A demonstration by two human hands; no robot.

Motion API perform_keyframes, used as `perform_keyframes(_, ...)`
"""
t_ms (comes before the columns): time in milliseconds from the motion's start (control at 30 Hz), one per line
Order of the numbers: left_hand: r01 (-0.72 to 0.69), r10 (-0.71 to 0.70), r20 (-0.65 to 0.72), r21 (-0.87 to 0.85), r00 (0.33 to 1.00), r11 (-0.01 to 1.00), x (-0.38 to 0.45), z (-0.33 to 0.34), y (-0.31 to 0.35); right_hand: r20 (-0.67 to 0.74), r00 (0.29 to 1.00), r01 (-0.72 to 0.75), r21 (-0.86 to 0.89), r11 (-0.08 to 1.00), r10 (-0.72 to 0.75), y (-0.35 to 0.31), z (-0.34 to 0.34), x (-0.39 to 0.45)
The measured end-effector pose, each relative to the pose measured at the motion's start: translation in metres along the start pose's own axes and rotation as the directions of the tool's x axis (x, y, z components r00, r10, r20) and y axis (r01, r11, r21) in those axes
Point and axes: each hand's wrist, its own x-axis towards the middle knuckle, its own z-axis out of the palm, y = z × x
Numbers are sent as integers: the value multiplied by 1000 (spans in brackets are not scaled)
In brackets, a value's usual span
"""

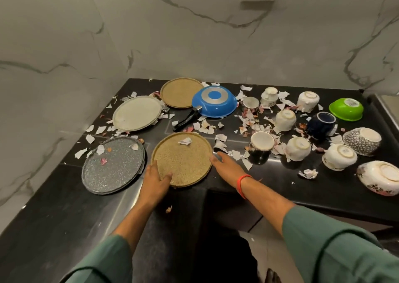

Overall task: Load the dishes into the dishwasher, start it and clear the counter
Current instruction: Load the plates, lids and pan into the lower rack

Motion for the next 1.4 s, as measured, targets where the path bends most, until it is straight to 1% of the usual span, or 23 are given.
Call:
perform_keyframes(133, -21, 22, -5, 101, 1000, 995, 8, 2, -6, -15, 1000, -26, 81, 996, 28, -6, 13, 23)
perform_keyframes(200, -33, 36, -16, 146, 999, 989, 10, 3, -11, -39, 997, -60, 146, 988, 66, -10, 20, 34)
perform_keyframes(267, -46, 50, -17, 196, 999, 979, 10, 6, -14, -115, 987, -78, 261, 962, 112, -15, 23, 42)
perform_keyframes(333, -50, 57, -24, 226, 998, 973, 8, 6, -17, -152, 969, -109, 442, 890, 194, -17, 23, 50)
perform_keyframes(400, -66, 73, -27, 217, 997, 974, 7, 5, -19, -125, 970, -103, 564, 819, 208, -20, 24, 51)
perform_keyframes(467, -80, 86, -27, 178, 996, 981, 7, 4, -22, -68, 979, -116, 582, 805, 190, -23, 29, 51)
perform_keyframes(533, -91, 96, -26, 150, 995, 984, 5, 3, -24, 2, 987, -137, 536, 833, 161, -29, 37, 52)
perform_keyframes(567, -94, 99, -26, 141, 995, 986, 5, 3, -24, 13, 989, -131, 506, 853, 144, -35, 39, 51)
perform_keyframes(633, -92, 95, -26, 104, 995, 990, 6, 1, -25, -10, 994, -95, 436, 895, 111, -49, 39, 47)
perform_keyframes(700, -96, 97, -14, 69, 995, 993, 9, -1, -27, -57, 998, -5, 348, 938, 26, -62, 35, 43)
perform_keyframes(800, -108, 108, -43, 13, 993, 994, 10, -2, -33, -114, 979, 186, 172, 967, -168, -77, 30, 35)
perform_keyframes(867, -108, 105, -84, -21, 991, 994, 7, -1, -33, -154, 948, 282, 0, 960, -278, -83, 25, 28)
perform_keyframes(933, -114, 111, -110, -23, 988, 993, 4, 1, -32, -187, 906, 356, -150, 922, -380, -85, 21, 23)
perform_keyframes(1033, -114, 112, -110, -12, 988, 993, 2, 4, -32, -182, 855, 423, -298, 856, -486, -82, 18, 16)
perform_keyframes(1133, -114, 111, -105, -21, 988, 993, 2, 4, -31, -197, 856, 405, -319, 857, -478, -76, 16, 14)
perform_keyframes(1233, -108, 103, -88, -54, 991, 993, 3, 2, -31, -231, 857, 392, -284, 875, -460, -73, 15, 11)
perform_keyframes(1300, -97, 86, -90, -125, 992, 987, 3, -2, -28, -263, 850, 397, -249, 883, -456, -73, 13, 7)
perform_keyframes(1400, -125, 90, -149, -239, 985, 963, -3, -7, -18, -321, 852, 387, -143, 911, -413, -71, 6, 2)
